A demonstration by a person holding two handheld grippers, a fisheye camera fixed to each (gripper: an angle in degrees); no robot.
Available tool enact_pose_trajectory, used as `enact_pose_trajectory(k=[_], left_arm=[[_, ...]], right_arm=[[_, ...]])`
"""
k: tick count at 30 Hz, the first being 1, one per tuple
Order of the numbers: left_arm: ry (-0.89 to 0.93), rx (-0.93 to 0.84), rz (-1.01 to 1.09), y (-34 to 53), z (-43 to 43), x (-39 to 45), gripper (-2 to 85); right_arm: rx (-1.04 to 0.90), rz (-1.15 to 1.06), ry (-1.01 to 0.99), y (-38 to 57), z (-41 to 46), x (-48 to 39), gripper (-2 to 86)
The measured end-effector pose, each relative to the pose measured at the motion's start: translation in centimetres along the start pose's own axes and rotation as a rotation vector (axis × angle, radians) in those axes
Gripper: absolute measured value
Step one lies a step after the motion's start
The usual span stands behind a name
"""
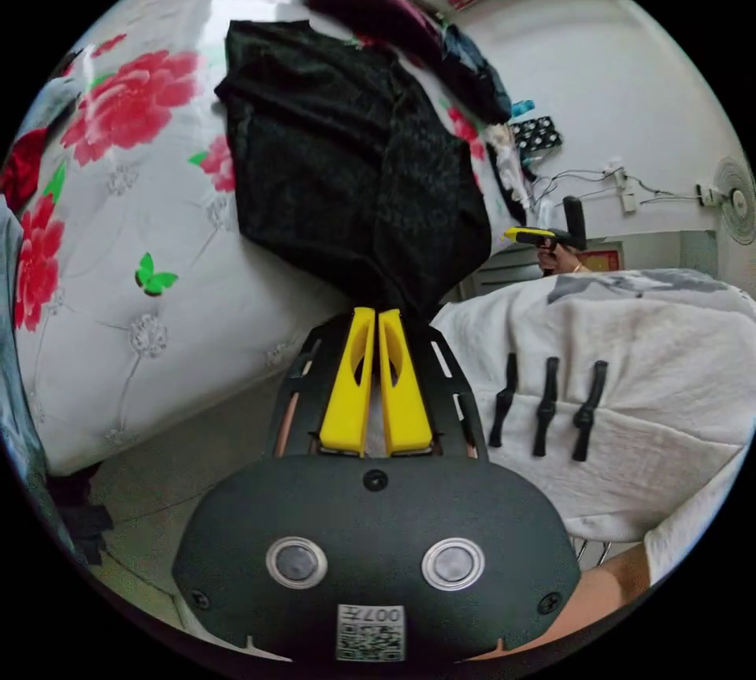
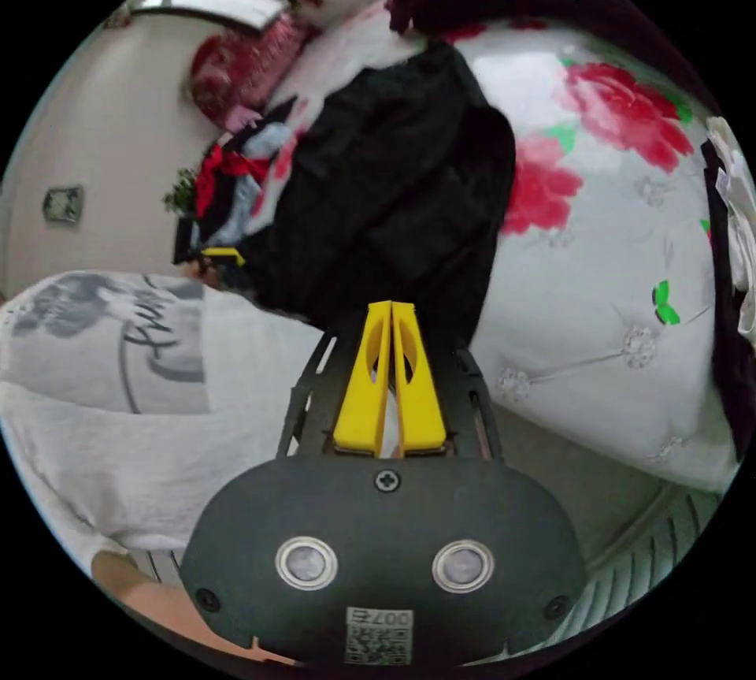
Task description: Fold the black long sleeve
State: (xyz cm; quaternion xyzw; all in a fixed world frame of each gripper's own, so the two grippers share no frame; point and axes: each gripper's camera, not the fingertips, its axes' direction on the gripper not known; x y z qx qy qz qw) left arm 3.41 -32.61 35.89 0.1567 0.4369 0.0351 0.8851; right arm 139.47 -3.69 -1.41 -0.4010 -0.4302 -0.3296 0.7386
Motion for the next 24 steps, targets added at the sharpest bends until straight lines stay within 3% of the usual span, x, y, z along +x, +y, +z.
enact_pose_trajectory(k=[2, 6, 12, 19, 24], left_arm=[[0.021, 0.028, 0.007, -0.3, -1.4, -0.1, -1.0], [0.004, 0.024, -0.037, -1.0, -2.3, -1.4, -1.0], [0.000, -0.002, -0.087, 1.2, -1.2, -1.6, -1.0], [0.067, -0.015, -0.134, 2.1, -2.4, -2.2, -1.0], [0.082, -0.034, -0.078, 0.4, -3.7, -1.4, -1.0]], right_arm=[[0.160, 0.025, -0.165, -0.8, -5.0, 1.2, 0.1], [0.253, 0.060, -0.196, -2.1, -8.5, 2.5, 1.3], [-0.054, 0.069, 0.131, 1.8, -2.5, 1.0, 7.1], [-0.155, 0.221, 0.039, 5.5, 5.0, 5.4, 7.3], [-0.221, 0.142, 0.015, 4.2, 6.3, 4.5, 1.0]])
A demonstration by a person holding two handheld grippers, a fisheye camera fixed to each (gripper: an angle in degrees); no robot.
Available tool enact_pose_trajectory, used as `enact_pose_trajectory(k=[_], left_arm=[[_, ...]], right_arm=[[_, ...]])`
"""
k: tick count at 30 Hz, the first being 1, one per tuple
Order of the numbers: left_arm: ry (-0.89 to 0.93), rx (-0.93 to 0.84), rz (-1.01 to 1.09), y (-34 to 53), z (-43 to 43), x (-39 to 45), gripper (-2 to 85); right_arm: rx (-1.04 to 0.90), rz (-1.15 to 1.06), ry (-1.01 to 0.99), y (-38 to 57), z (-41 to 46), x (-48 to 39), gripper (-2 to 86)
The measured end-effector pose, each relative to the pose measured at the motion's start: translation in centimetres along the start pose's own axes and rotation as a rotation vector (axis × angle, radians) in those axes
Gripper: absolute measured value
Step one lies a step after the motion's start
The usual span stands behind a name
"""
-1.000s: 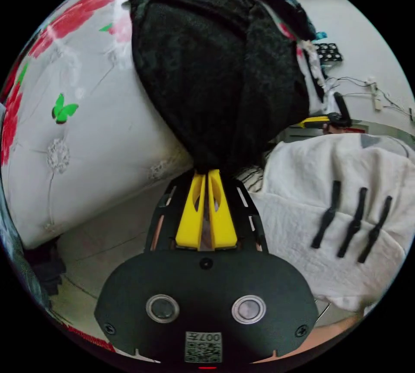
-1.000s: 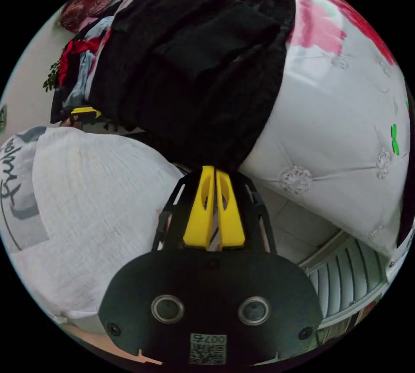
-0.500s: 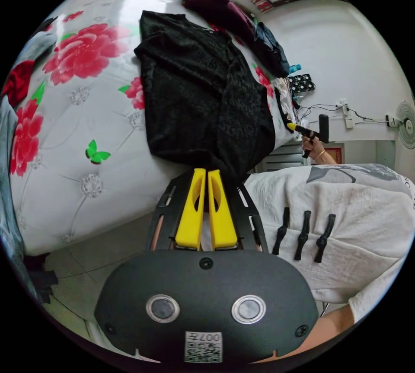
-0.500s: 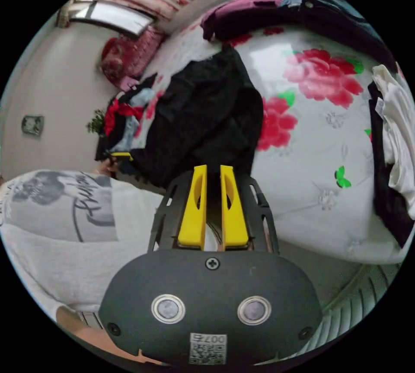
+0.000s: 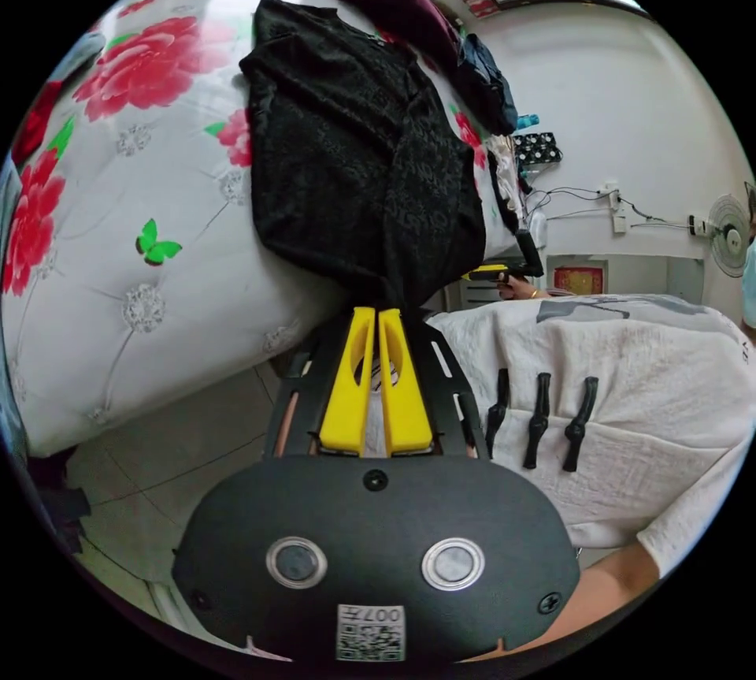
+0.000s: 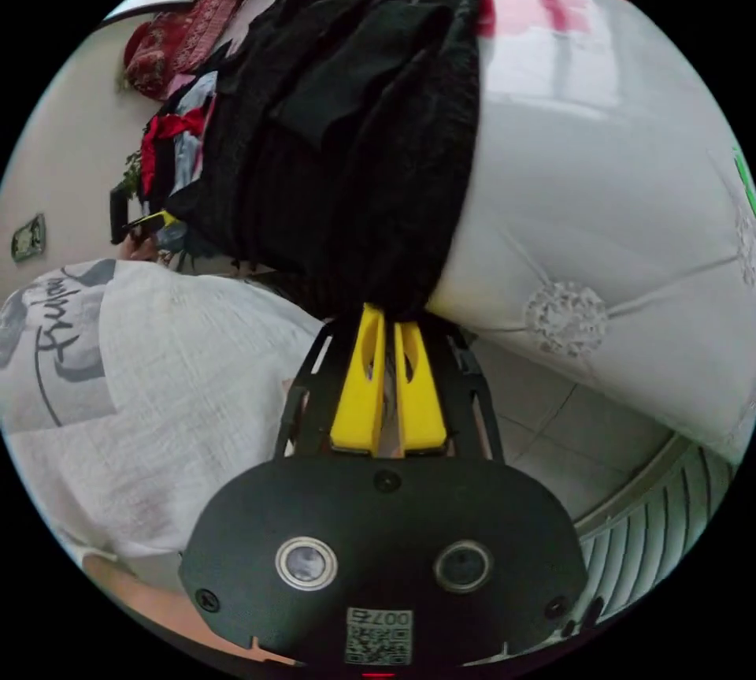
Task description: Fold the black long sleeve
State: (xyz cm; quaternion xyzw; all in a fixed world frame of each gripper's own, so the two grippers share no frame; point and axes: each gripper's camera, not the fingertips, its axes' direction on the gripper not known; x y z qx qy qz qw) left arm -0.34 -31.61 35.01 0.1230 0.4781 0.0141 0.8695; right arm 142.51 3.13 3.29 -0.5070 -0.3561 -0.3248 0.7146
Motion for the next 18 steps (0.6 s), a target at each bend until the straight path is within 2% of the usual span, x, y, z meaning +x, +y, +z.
enact_pose_trajectory(k=[2, 4, 9, 11, 14, 18], left_arm=[[0.013, 0.041, 0.017, -0.9, -1.1, 0.4, -0.9], [0.027, 0.100, 0.041, -2.7, -2.6, 0.7, -0.8], [-0.066, 0.222, -0.054, -6.8, -4.0, -0.2, 0.8], [-0.115, 0.214, -0.100, -7.5, -3.6, -0.6, 3.6], [-0.140, 0.169, -0.149, -6.8, -3.1, -0.9, 8.0], [-0.205, 0.148, -0.158, -3.7, -2.8, 0.1, 8.5]], right_arm=[[0.038, -0.095, -0.128, 0.1, -2.9, -1.4, 0.0], [0.123, -0.163, -0.174, -0.1, -6.8, -2.7, -0.2], [0.413, -0.178, -0.114, -2.8, -16.7, -4.7, 0.3], [0.410, -0.118, 0.004, -4.9, -17.1, -5.3, 1.3], [0.331, -0.072, 0.033, -5.3, -14.9, -5.5, 3.0], [0.367, -0.048, 0.073, -2.5, -13.7, -6.0, 4.9]])
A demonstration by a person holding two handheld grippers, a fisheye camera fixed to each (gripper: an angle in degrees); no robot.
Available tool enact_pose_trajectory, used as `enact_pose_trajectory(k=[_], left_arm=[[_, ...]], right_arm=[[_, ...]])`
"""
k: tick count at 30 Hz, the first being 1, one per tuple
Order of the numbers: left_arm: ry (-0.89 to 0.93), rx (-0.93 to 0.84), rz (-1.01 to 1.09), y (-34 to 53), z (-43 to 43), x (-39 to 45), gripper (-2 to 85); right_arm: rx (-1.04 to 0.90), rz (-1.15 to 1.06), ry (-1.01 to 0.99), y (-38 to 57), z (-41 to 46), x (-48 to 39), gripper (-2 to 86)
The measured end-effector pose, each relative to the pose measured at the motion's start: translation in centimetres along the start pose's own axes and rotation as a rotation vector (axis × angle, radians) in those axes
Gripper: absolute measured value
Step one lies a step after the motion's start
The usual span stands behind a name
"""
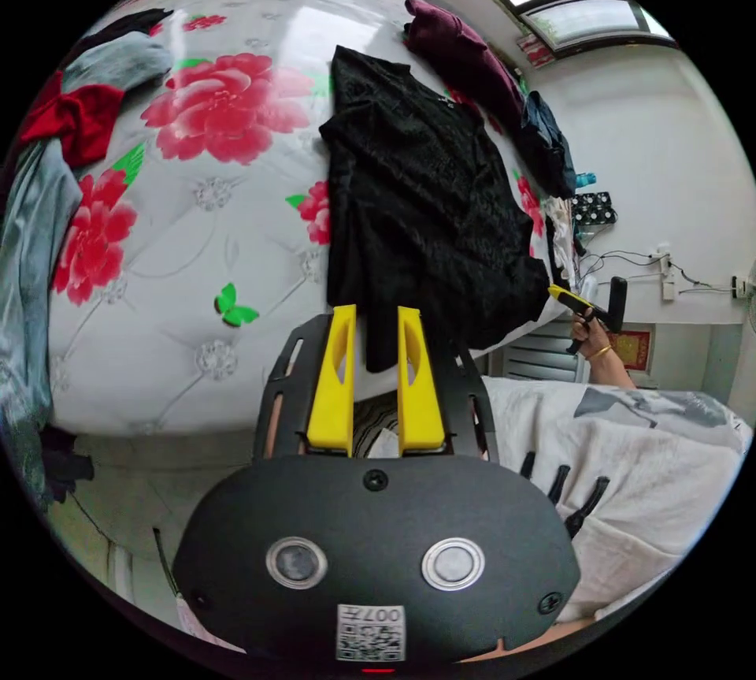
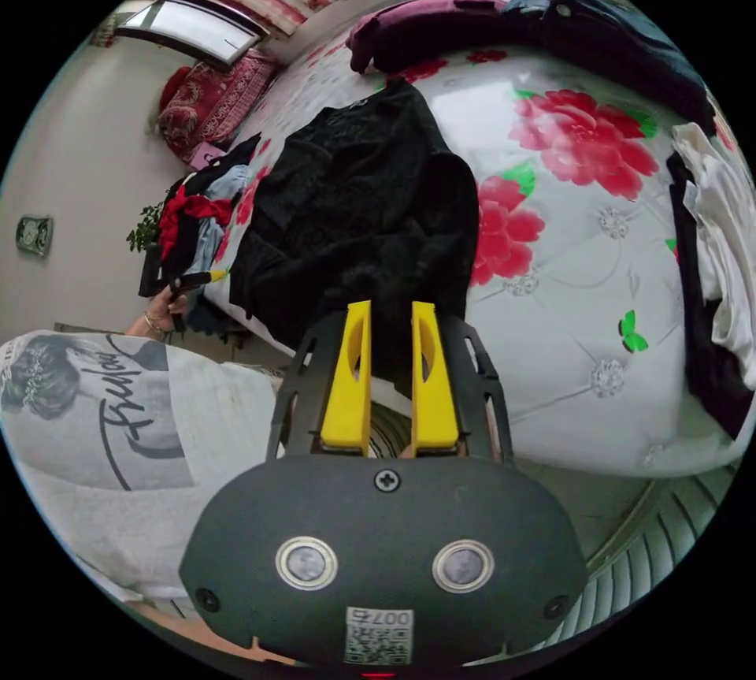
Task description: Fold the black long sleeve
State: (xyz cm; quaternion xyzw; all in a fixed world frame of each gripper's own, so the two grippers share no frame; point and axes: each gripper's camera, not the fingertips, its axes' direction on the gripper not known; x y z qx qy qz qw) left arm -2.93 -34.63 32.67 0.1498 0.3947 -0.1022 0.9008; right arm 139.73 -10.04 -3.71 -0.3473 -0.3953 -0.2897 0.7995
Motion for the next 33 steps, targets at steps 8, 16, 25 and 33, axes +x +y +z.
enact_pose_trajectory(k=[8, 16, 25, 33], left_arm=[[-0.090, -0.133, 0.057, -1.9, 3.3, 2.9, 5.4], [0.106, -0.158, 0.105, -0.4, -0.8, 1.8, -0.3], [0.567, -0.007, 0.166, 1.3, -8.0, -0.6, -0.7], [0.675, 0.394, -0.212, -10.7, -7.7, -5.0, 4.1]], right_arm=[[-0.206, -0.004, 0.041, -0.7, 3.8, -0.5, 3.9], [-0.207, -0.018, -0.092, 1.1, -0.2, -0.5, 0.6], [-0.108, 0.031, -0.446, 1.1, -6.0, 1.7, 0.2], [0.139, 0.098, -0.428, -13.2, -7.0, 1.8, 2.0]])
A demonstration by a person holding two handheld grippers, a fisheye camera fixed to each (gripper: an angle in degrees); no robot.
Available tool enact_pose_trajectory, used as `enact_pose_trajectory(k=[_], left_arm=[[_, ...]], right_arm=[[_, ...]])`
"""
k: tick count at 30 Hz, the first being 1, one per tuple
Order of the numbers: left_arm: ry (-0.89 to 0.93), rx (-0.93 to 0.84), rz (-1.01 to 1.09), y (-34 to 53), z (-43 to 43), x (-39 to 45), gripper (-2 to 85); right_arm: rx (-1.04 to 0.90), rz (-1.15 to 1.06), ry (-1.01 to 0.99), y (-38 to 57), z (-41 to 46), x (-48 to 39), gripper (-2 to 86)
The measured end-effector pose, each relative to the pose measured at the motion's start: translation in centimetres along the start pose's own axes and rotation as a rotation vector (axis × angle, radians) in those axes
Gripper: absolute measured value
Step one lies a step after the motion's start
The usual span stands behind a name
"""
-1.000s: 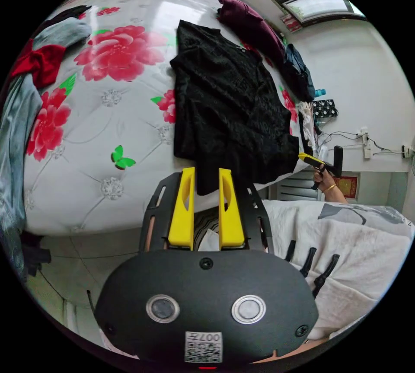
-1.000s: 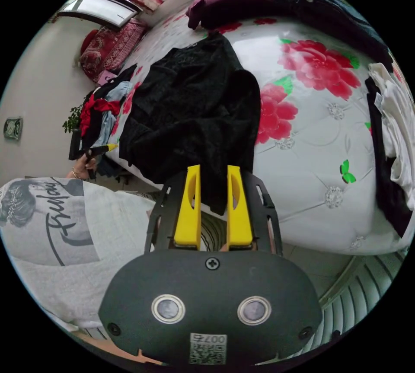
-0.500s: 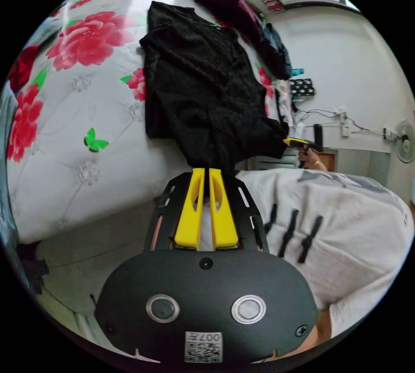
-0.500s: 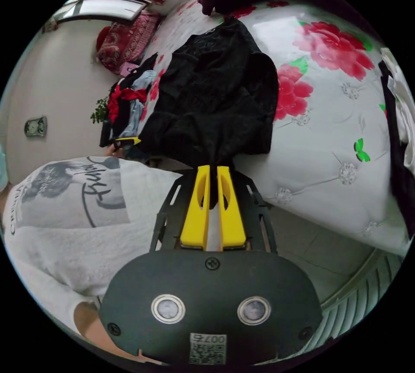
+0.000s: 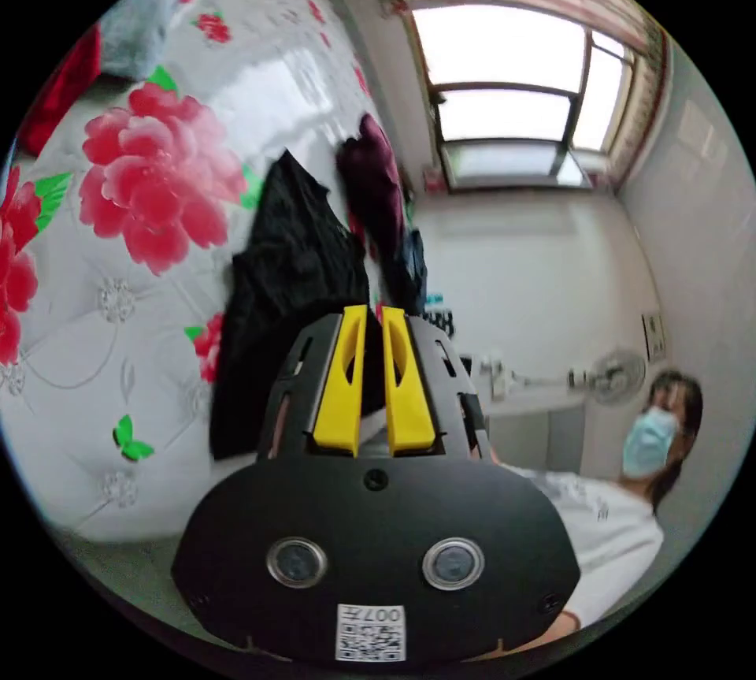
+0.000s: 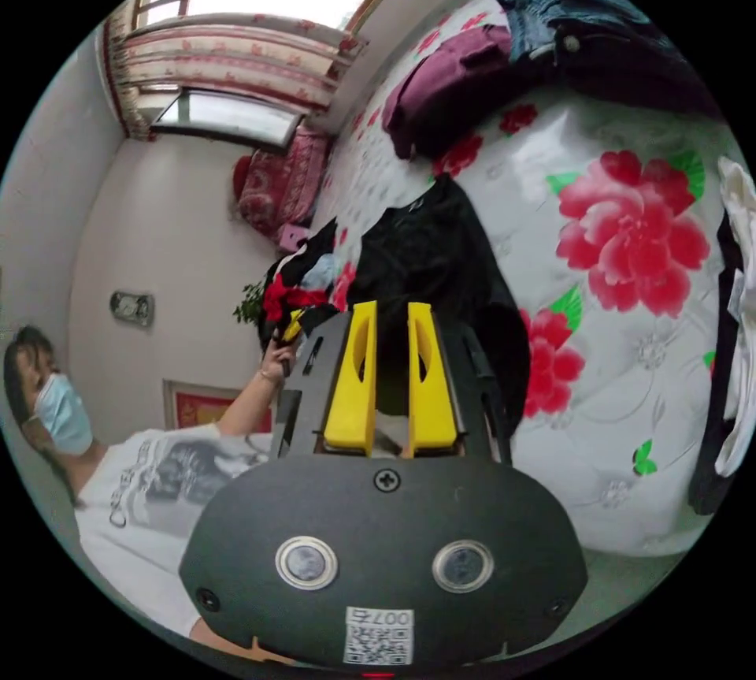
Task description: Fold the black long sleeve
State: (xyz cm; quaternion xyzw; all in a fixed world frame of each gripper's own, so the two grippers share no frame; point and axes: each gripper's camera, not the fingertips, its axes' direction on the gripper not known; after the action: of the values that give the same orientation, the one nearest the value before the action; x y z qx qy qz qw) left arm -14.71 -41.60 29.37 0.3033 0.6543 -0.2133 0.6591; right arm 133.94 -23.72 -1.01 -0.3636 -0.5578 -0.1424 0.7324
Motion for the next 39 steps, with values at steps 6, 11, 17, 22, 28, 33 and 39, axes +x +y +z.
enact_pose_trajectory(k=[6, 11, 17, 22, 28, 33, 39], left_arm=[[-0.282, 0.033, 0.049, 0.1, 3.1, 1.6, 6.3], [-0.591, -0.101, 0.104, 4.4, 5.7, 1.2, 6.7], [-0.709, -0.162, 0.114, 5.5, 9.4, 0.9, 7.5], [-0.708, -0.126, 0.240, 2.3, 12.3, 4.1, 8.2], [-0.813, -0.153, 0.377, -2.1, 17.2, 5.5, 8.4], [-0.880, -0.237, 0.367, -5.0, 21.1, 3.9, 5.9], [-0.701, -0.198, 0.309, -6.7, 18.0, 3.7, 0.4]], right_arm=[[0.051, -0.029, 0.310, -2.0, 6.1, -0.2, 4.5], [-0.074, -0.122, 0.516, 3.0, 11.8, 0.8, 6.2], [-0.164, -0.366, 0.684, 2.9, 19.2, -2.7, 6.8], [-0.236, -0.571, 0.723, -0.3, 26.1, -6.2, 6.9], [-0.401, -0.529, 0.806, -4.9, 33.1, -2.2, 4.0], [-0.313, -0.470, 0.742, -7.9, 31.1, -1.1, 0.5], [-0.117, -0.240, 0.542, -13.9, 24.0, 1.8, -0.1]])
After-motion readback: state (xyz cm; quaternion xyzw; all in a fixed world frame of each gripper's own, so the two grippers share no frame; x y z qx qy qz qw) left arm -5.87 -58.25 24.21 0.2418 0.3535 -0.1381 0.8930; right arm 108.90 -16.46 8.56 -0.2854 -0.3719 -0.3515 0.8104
